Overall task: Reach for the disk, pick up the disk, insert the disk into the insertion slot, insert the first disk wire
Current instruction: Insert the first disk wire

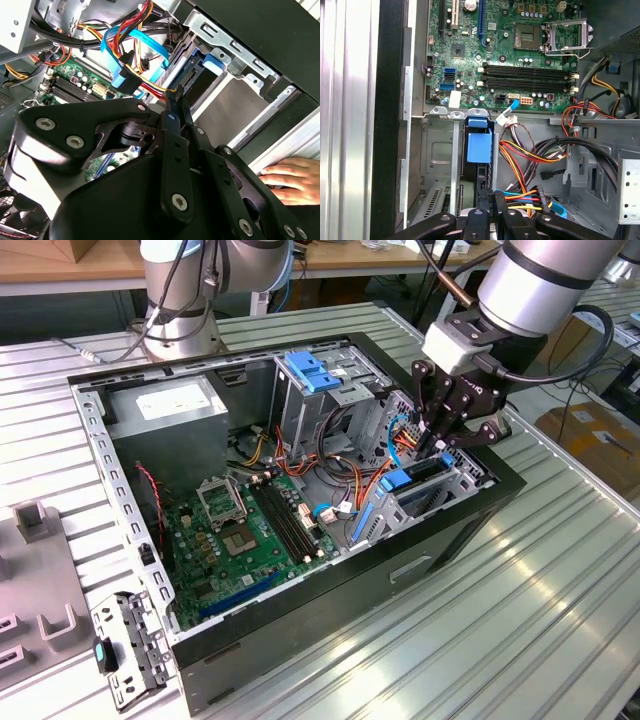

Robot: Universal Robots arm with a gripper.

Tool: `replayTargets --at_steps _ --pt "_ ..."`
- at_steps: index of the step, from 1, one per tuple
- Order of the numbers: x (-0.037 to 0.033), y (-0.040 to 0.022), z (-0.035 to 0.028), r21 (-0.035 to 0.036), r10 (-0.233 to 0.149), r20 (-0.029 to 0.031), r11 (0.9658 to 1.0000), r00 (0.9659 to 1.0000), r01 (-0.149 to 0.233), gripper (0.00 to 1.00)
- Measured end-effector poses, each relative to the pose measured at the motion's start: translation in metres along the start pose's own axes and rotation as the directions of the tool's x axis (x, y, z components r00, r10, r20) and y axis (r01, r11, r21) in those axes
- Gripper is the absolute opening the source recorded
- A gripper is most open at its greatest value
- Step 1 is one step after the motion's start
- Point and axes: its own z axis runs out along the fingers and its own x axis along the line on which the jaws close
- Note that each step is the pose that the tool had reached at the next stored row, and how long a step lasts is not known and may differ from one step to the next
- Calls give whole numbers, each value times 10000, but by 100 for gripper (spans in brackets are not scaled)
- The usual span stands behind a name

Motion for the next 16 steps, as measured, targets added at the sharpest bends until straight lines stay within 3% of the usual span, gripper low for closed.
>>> replayTargets --at_steps 7,11,16 --pt "3 -6 12 6 206 -38 9998 9998 -206 16" --pt "8 -120 50 13 359 -58 9994 9993 -359 16" --pt "9 -124 57 14 383 -63 9993 9992 -383 16"
